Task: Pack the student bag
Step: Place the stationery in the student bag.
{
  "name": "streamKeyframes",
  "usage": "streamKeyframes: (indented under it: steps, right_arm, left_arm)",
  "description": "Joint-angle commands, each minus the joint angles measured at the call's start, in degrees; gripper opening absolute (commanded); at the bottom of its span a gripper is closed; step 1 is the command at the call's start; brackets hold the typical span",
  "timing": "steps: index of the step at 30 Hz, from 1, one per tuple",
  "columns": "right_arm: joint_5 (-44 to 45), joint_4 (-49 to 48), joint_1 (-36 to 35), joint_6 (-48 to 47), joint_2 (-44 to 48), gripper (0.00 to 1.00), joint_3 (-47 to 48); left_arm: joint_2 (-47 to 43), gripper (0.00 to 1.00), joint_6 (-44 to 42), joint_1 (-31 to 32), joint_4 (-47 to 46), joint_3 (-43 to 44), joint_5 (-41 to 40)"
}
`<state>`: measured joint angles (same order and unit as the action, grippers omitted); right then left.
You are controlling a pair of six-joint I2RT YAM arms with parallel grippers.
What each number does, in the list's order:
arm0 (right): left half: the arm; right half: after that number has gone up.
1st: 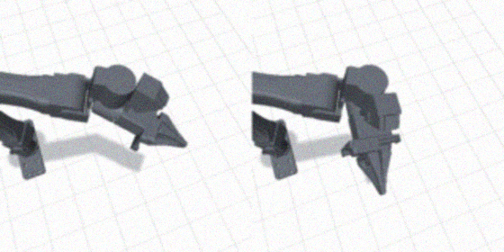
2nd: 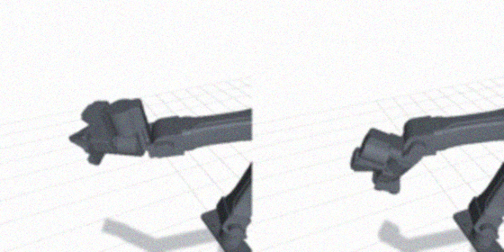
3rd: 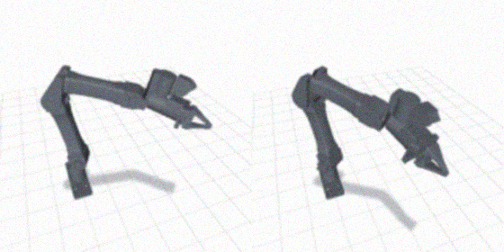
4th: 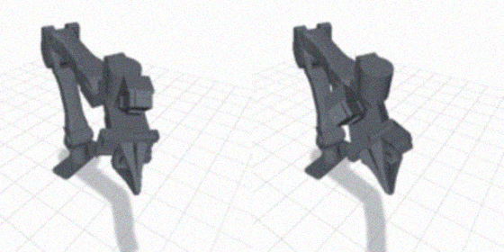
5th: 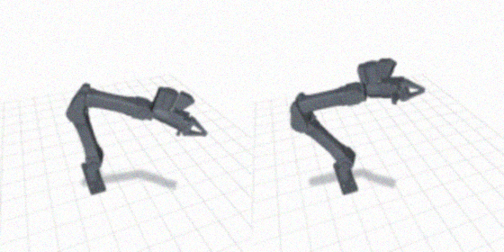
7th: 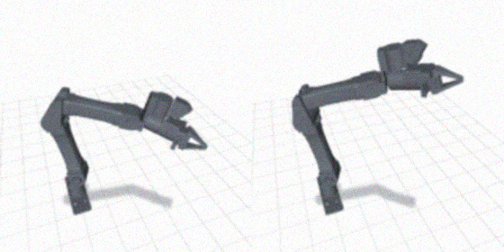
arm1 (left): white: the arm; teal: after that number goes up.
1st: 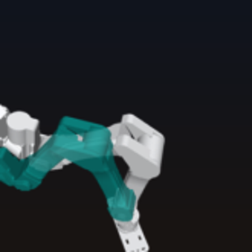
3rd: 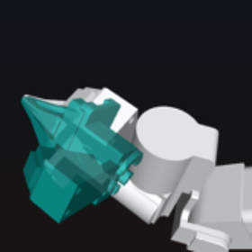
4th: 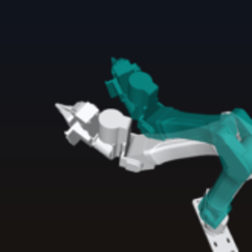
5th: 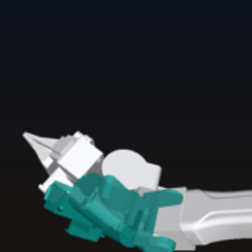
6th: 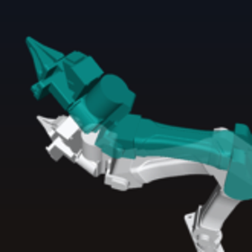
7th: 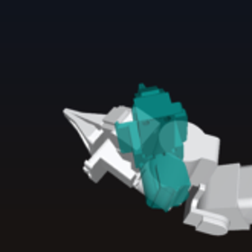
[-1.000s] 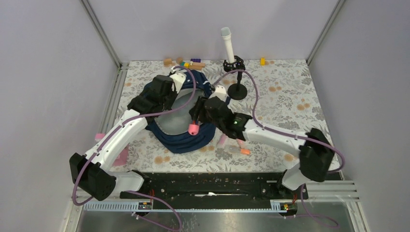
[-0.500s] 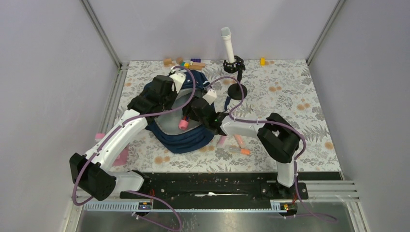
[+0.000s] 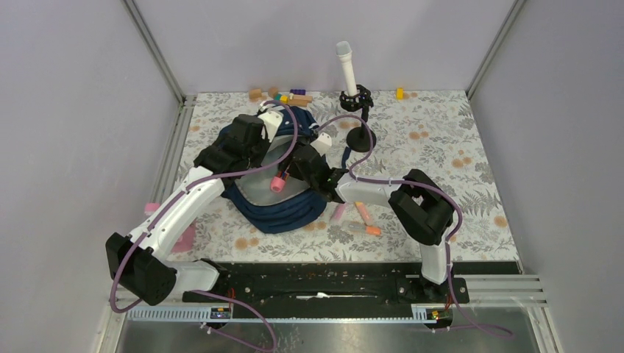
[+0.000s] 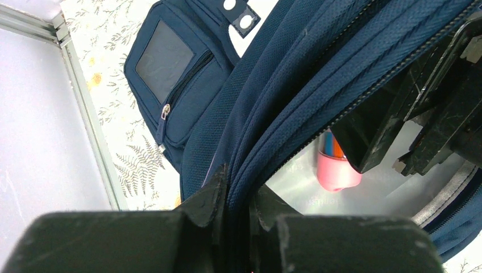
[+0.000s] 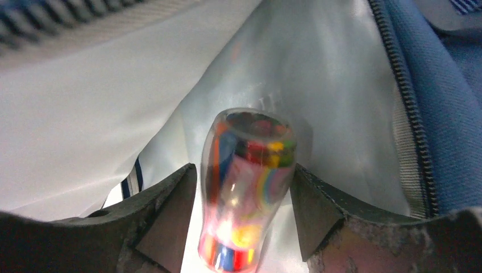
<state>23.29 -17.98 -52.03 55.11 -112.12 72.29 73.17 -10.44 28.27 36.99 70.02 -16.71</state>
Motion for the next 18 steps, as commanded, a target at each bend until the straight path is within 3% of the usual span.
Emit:
streamKeyframes:
  steps: [1, 4, 11, 18]
  right_arm:
    - [-1.74, -4.56, 0.33, -3.03, 1.07, 0.71, 1.72]
    - [-3.76, -4.91, 0.53, -4.54, 1.16, 0.82, 1.69]
    - [-4.65, -13.62, 0.49, -9.50, 8.93, 0.82, -7.55]
    - [-4.73, -12.82, 0.53, -16.46, 22.33, 0.82, -18.54]
  left_arm:
    - [-1.55, 0.00, 1.91, 0.20, -1.60, 2.58, -0.43]
    - [-1.26, 0.00, 2.00, 0.20, -1.23, 2.85, -0.33]
    - [-0.84, 0.00, 1.74, 0.20, -1.02, 2.76, -0.32]
    - [0.19, 0.00, 1.91, 0.20, -0.61, 3.10, -0.05]
